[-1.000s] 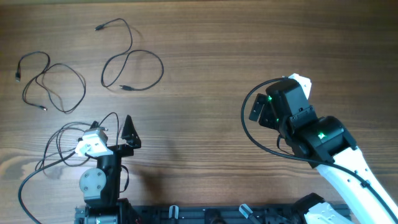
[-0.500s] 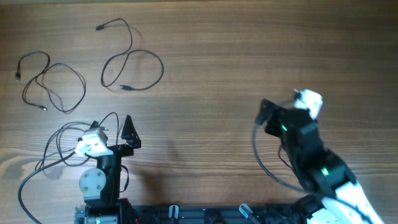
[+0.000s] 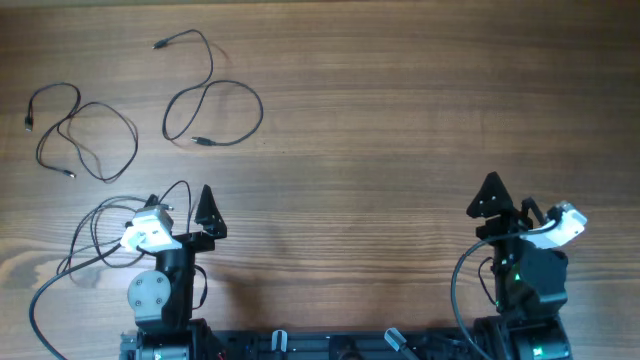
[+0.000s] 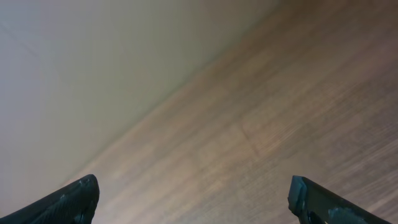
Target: Untangle cables
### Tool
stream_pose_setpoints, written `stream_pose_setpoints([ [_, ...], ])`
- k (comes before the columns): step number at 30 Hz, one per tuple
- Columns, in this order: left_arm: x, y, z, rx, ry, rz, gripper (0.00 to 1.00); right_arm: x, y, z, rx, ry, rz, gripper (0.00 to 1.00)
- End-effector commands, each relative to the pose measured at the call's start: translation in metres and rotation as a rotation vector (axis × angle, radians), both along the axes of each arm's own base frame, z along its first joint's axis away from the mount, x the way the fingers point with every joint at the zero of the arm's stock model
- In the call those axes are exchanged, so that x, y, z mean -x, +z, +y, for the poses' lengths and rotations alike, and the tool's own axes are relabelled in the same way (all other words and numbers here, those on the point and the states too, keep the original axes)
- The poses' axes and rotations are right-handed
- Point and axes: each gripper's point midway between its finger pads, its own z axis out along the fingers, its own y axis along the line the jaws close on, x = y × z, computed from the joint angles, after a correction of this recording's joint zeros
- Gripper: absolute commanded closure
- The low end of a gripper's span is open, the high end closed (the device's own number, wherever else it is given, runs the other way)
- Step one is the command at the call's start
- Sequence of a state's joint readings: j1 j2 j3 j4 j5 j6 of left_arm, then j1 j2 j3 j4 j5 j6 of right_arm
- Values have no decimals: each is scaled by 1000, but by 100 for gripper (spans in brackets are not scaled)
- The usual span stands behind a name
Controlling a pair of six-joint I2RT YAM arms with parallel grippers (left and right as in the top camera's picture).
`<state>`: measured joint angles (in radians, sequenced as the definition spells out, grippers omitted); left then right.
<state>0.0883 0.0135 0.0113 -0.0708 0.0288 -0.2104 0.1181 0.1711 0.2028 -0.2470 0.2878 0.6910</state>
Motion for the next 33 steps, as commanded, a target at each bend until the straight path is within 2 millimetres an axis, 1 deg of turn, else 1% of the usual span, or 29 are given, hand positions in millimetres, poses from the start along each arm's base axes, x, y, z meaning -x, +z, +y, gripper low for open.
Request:
stream_pose_setpoints([
  [1, 0, -2, 0, -20, -5, 2, 0, -1, -2, 4, -10, 31, -68, 0],
  [6, 0, -2, 0, -20, -5, 1, 0, 1, -6, 3, -53, 32, -123, 0],
  [8, 0, -2, 0, -20, -5, 1, 0, 0, -1, 2, -52, 32, -147, 0],
  [12, 0, -2, 0, -20, -5, 2, 0, -1, 1, 2, -53, 29, -165, 0],
  [17, 0, -2, 0, -20, -5, 2, 0, -3, 21, 2, -74, 31, -288, 0],
  [19, 0, -2, 0, -20, -5, 1, 0, -3, 26, 2, -74, 30, -313, 0],
  [23, 0, -2, 0, -20, -5, 2, 0, -4, 20, 1, -72, 24, -304, 0],
  [28, 0, -2, 0, -20, -5, 2, 0, -4, 18, 0, -46, 24, -293, 0],
  [33, 0, -2, 0, -20, -5, 1, 0, -4, 7, -2, -19, 9, -241, 0],
])
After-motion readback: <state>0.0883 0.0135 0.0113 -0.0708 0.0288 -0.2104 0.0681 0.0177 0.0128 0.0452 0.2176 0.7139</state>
